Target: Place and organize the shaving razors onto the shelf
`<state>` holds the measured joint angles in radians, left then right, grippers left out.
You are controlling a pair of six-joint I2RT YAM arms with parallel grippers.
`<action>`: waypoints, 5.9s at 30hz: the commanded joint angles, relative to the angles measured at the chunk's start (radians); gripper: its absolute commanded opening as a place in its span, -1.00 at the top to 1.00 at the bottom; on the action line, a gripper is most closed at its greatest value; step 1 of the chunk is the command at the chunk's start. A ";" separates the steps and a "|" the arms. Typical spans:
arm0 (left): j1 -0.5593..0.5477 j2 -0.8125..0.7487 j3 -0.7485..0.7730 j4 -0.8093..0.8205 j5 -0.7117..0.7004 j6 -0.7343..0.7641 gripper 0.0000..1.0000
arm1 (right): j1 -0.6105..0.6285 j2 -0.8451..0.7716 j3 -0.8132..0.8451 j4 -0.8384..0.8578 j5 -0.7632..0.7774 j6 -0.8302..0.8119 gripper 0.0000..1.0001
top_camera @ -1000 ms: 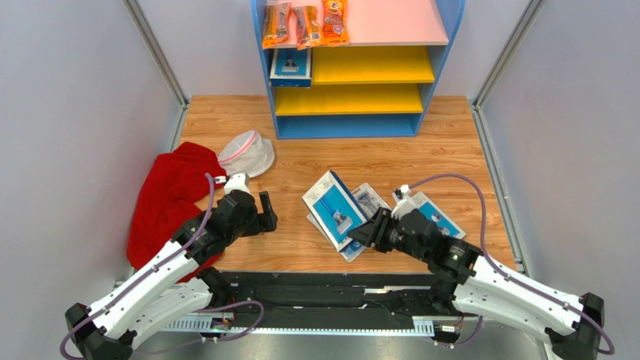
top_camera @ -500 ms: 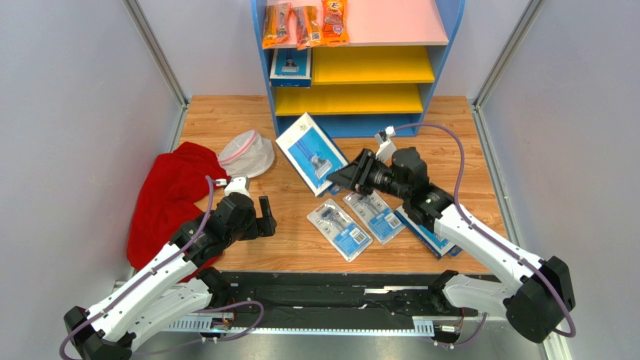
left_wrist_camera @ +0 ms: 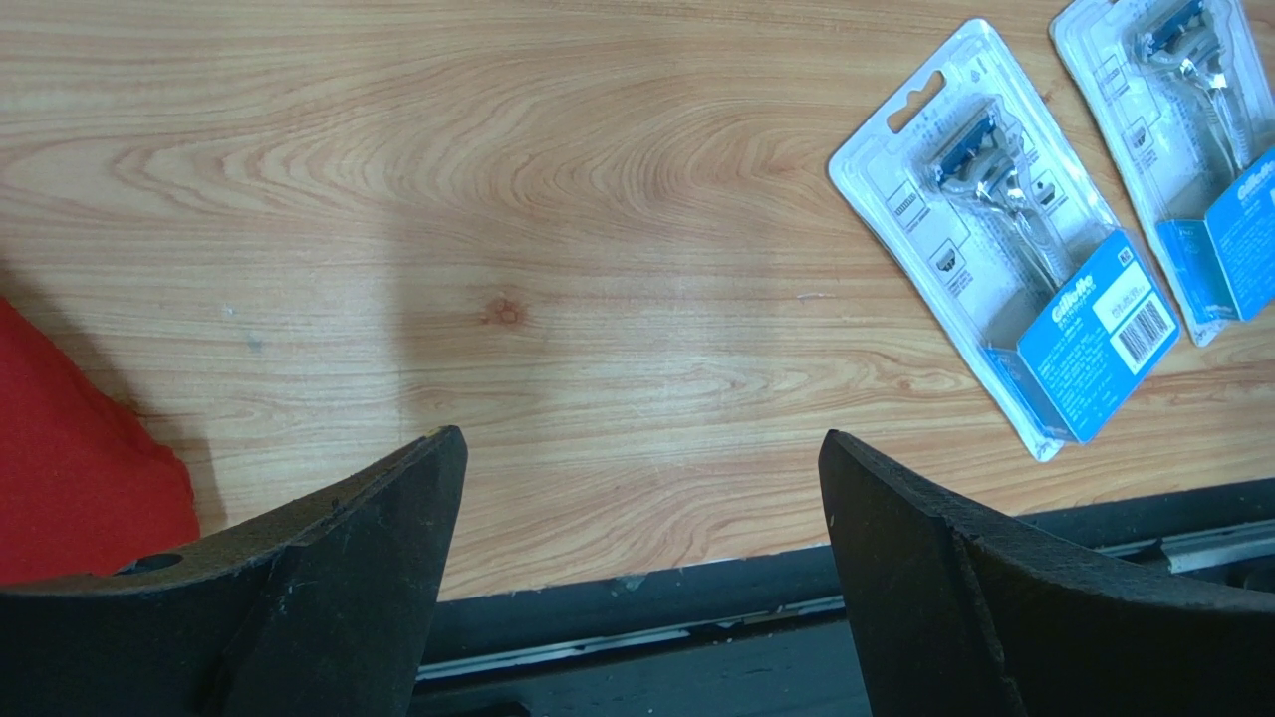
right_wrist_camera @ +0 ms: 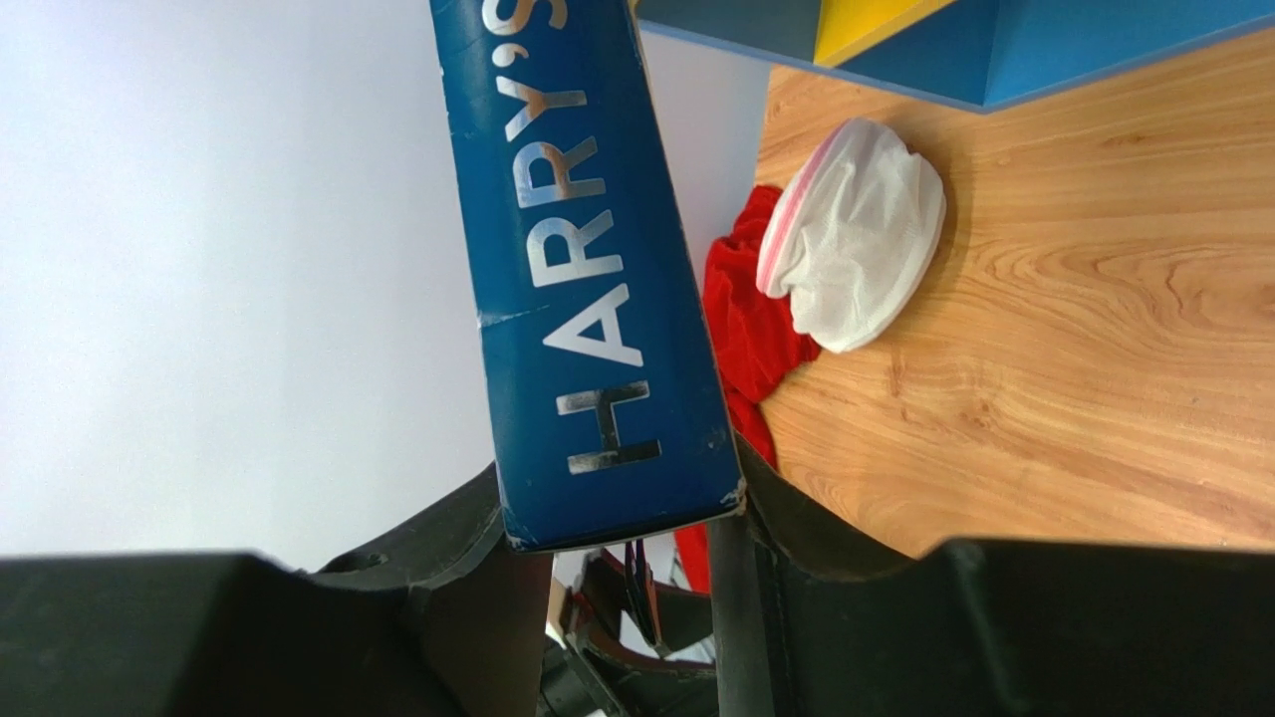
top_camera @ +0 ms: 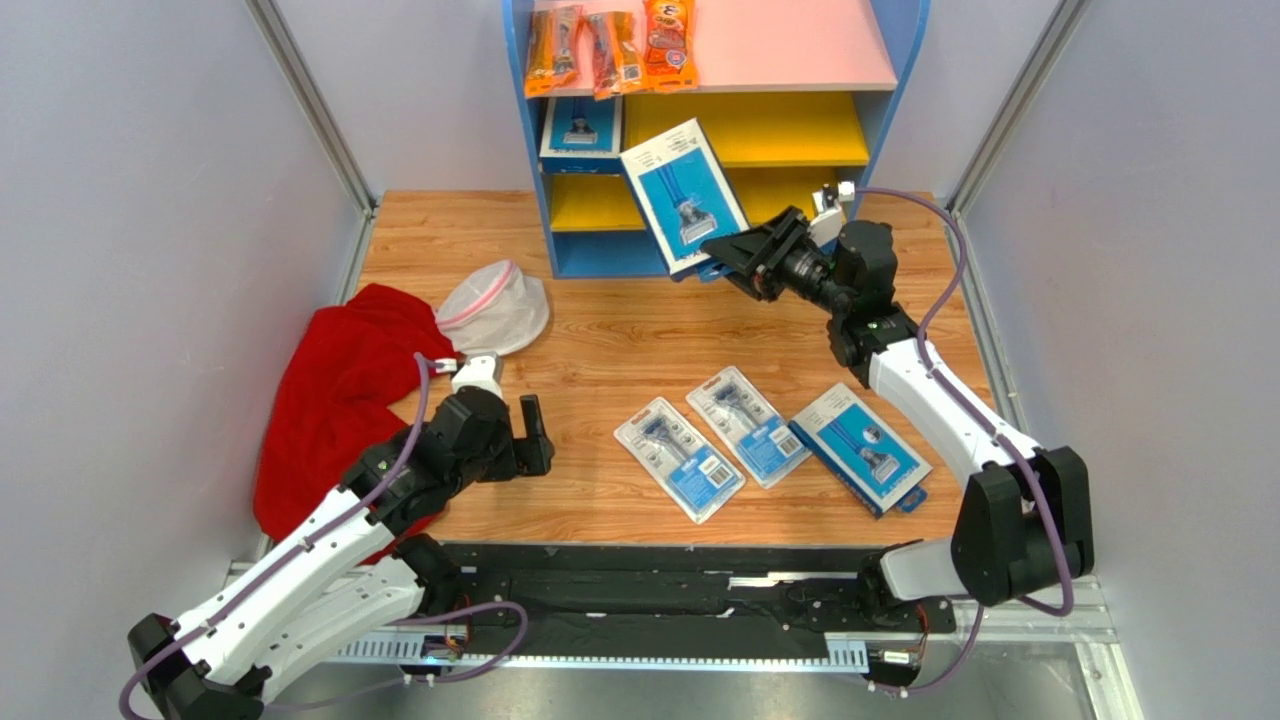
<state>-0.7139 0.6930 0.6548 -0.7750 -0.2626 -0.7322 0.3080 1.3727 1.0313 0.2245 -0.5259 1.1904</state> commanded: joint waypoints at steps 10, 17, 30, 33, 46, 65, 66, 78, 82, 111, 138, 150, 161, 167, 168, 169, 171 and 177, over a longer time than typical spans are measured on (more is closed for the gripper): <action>-0.002 0.007 0.005 0.034 0.020 0.039 -0.92 | -0.098 0.137 0.111 0.243 -0.063 0.152 1.00; -0.001 0.005 -0.003 0.040 0.026 0.036 -0.92 | -0.098 0.249 0.214 0.266 -0.016 0.196 1.00; -0.001 -0.009 -0.032 0.065 0.056 0.022 -0.91 | -0.029 0.434 0.479 0.119 0.144 0.192 1.00; -0.001 -0.016 -0.037 0.068 0.062 0.013 -0.91 | -0.003 0.479 0.544 0.075 0.181 0.189 1.00; -0.001 -0.050 -0.049 0.069 0.089 -0.004 -0.89 | 0.033 0.537 0.593 0.136 0.305 0.227 1.00; -0.001 -0.064 -0.060 0.077 0.111 -0.007 -0.89 | 0.092 0.632 0.788 -0.051 0.444 0.198 0.88; -0.001 -0.067 -0.060 0.077 0.112 -0.009 -0.88 | 0.097 0.635 0.794 -0.060 0.451 0.192 0.87; -0.001 -0.081 -0.069 0.077 0.125 -0.010 -0.87 | 0.111 0.625 0.814 -0.189 0.411 0.135 0.18; -0.001 -0.090 -0.073 0.075 0.132 -0.009 -0.86 | 0.108 0.611 0.796 -0.205 0.399 0.123 -0.05; -0.001 -0.125 -0.090 0.206 0.246 0.053 -0.89 | 0.102 0.227 0.267 -0.003 0.339 0.032 -0.62; -0.101 0.304 0.012 0.631 0.468 -0.025 -0.88 | -0.447 -0.287 -0.264 -0.910 0.543 -0.609 -0.64; -0.159 0.347 0.037 0.642 0.467 -0.033 -0.88 | -0.575 -0.037 -0.309 -0.785 0.299 -0.704 -0.62; -0.160 0.332 0.000 0.661 0.473 -0.062 -0.88 | -0.541 -0.181 -0.488 -0.783 0.030 -0.678 -0.54; -0.162 0.332 0.006 0.668 0.479 -0.068 -0.87 | -0.442 -0.179 -0.530 -0.780 0.044 -0.644 -0.53; -0.162 0.330 0.006 0.666 0.477 -0.068 -0.87 | -0.431 -0.170 -0.539 -0.768 0.035 -0.640 -0.52; -0.162 0.332 0.005 0.668 0.477 -0.072 -0.87 | -0.399 -0.159 -0.551 -0.764 0.032 -0.628 -0.50; -0.164 0.336 0.006 0.669 0.482 -0.075 -0.87 | -0.350 -0.144 -0.566 -0.737 0.035 -0.606 -0.50; -0.179 0.410 0.022 0.720 0.517 -0.102 -0.87 | -0.147 -0.179 -0.542 -0.766 0.090 -0.537 -0.48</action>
<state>-0.8768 1.0531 0.6518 -0.1291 0.2173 -0.8085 0.0834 1.1820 0.5312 -0.4004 -0.5148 0.6147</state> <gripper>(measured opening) 0.938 0.740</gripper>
